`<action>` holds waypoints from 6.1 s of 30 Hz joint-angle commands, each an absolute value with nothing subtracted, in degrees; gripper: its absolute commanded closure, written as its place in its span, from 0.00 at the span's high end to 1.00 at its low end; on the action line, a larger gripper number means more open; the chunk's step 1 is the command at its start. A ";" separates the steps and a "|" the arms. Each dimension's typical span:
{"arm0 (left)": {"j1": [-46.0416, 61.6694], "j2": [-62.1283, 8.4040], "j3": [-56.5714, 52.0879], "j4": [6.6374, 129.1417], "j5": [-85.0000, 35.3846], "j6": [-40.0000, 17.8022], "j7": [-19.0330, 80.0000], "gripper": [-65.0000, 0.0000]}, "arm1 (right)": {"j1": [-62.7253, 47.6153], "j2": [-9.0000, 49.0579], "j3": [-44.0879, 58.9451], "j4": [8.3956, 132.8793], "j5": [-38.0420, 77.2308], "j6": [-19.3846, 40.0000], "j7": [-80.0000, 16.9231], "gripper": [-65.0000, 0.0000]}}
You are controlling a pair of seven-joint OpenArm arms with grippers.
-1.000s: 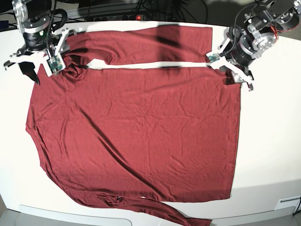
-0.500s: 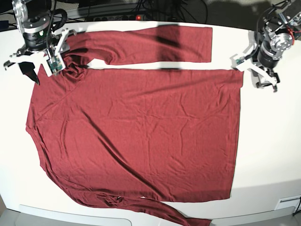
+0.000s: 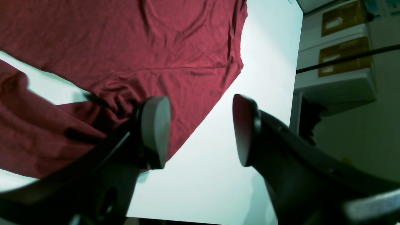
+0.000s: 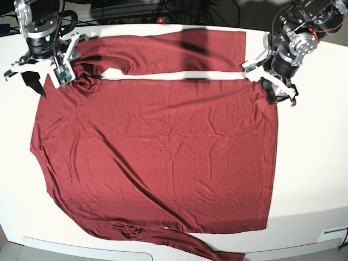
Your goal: Fold the T-shirt properly
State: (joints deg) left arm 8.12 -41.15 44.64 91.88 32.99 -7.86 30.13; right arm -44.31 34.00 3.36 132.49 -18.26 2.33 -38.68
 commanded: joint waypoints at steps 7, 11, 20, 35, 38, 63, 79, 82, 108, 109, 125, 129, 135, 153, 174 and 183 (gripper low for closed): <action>14.15 -45.15 45.28 91.11 28.93 -12.56 24.82 0.45 | -44.47 34.57 3.73 133.49 -19.25 1.48 -38.00 0.50; 14.61 -42.52 45.28 91.11 28.95 -12.58 25.41 0.45 | -44.49 34.57 3.73 133.49 -19.25 1.48 -38.11 0.50; 14.92 -45.39 45.28 91.11 28.95 -12.45 34.79 0.40 | -44.49 34.59 3.73 133.49 -19.25 1.48 -38.83 0.50; 23.81 -48.42 45.28 99.46 29.19 -12.58 31.20 0.40 | -44.47 34.59 3.73 133.49 -19.25 1.48 -38.81 0.50; 23.24 -47.57 45.28 99.74 29.15 -12.58 30.33 0.40 | -44.47 34.59 3.73 133.49 -19.25 1.48 -38.81 0.50; 12.56 -39.66 45.28 98.17 19.42 -17.39 37.80 0.40 | -44.47 34.57 3.73 133.49 -19.25 1.48 -39.03 0.50; 13.69 -39.35 45.28 87.09 17.47 -17.21 43.51 0.40 | -44.47 33.17 3.75 133.49 -19.27 1.48 -39.94 0.50; 13.82 -40.64 45.28 87.09 17.50 -17.21 42.59 0.40 | -44.47 33.17 3.75 133.49 -19.27 1.48 -39.92 0.50; 10.92 -37.80 45.25 87.09 17.91 -17.17 38.87 0.18 | -44.49 33.17 3.75 133.49 -19.25 1.48 -40.05 0.50; 10.94 -37.80 45.25 87.09 17.91 -17.17 38.70 0.13 | -44.49 33.17 3.75 133.49 -19.25 1.48 -40.05 0.50; 10.92 -37.80 45.25 87.13 17.93 -17.17 40.27 0.00 | -44.45 33.19 3.75 132.70 -18.41 1.83 -37.89 0.50; 10.92 -37.80 45.25 87.42 17.93 -17.17 40.29 0.00 | -44.42 33.17 3.75 128.79 -13.87 7.99 -37.28 0.50; 10.92 -37.80 45.25 87.44 17.93 -17.17 40.27 0.00 | -42.96 33.17 3.75 122.69 -13.17 11.09 -31.99 0.50; 10.92 -37.82 45.25 87.48 17.93 -17.17 40.56 0.00 | -29.45 29.85 3.75 108.68 2.15 23.68 -23.42 0.62; 10.92 -37.82 45.25 87.53 17.91 -17.17 40.56 0.00 | -25.39 21.30 3.75 106.85 2.11 20.53 -22.50 0.63; 10.92 -37.80 45.25 87.53 17.91 -17.17 40.69 0.00 | -25.41 20.32 3.75 100.79 1.21 17.61 -26.85 0.63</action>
State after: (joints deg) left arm 8.86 -37.45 44.14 89.62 26.94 -7.86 36.91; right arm -25.71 19.81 3.40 100.01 1.67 17.80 -27.18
